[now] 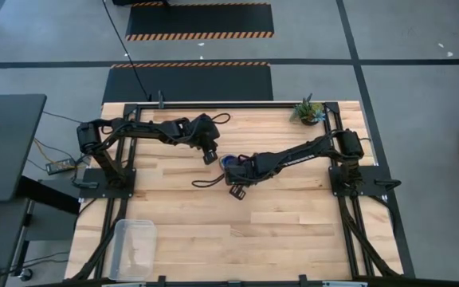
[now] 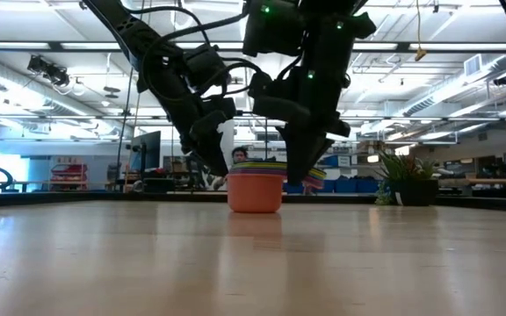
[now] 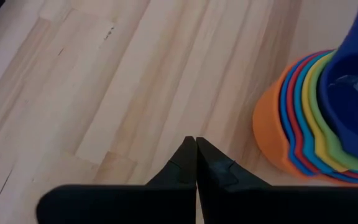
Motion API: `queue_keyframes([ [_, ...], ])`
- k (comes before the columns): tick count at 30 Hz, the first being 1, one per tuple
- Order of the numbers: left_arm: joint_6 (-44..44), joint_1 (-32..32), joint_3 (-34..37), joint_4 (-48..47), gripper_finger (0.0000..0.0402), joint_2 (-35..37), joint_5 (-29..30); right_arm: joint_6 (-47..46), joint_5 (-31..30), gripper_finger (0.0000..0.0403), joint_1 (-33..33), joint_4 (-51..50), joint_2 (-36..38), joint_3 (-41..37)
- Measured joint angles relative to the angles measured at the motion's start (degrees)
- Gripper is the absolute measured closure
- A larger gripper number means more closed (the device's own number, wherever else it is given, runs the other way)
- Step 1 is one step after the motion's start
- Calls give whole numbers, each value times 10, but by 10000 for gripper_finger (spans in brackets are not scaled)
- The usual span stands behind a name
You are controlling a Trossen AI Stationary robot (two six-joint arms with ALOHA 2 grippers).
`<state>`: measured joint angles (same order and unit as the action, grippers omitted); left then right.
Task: Nest measuring cups in basket
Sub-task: Adjust the measuring cups
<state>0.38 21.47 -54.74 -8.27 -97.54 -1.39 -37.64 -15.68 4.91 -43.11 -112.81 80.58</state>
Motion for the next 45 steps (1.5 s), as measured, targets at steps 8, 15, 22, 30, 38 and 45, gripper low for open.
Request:
queue_keyframes([
  [8, 0, 3, 0, 0, 399, 0, 0, 25, -23, 402, -11, -4, 0, 0],
  [15, 0, 5, 0, 14, 399, 0, -12, 73, 18, 402, -13, -11, 35, 0],
  [22, -3, 20, -63, -14, 399, 0, -92, 66, 40, 402, -34, -15, 93, 0],
  [30, 63, 43, -210, -164, 399, -45, -107, 61, 126, 402, -46, -34, 119, 0],
  [38, 84, 72, -345, -233, 400, -150, -180, 28, 93, 402, -32, -67, 181, 0],
  [45, 118, 64, -503, -355, 400, -256, -203, -27, 99, 402, 5, -103, 211, 0],
])
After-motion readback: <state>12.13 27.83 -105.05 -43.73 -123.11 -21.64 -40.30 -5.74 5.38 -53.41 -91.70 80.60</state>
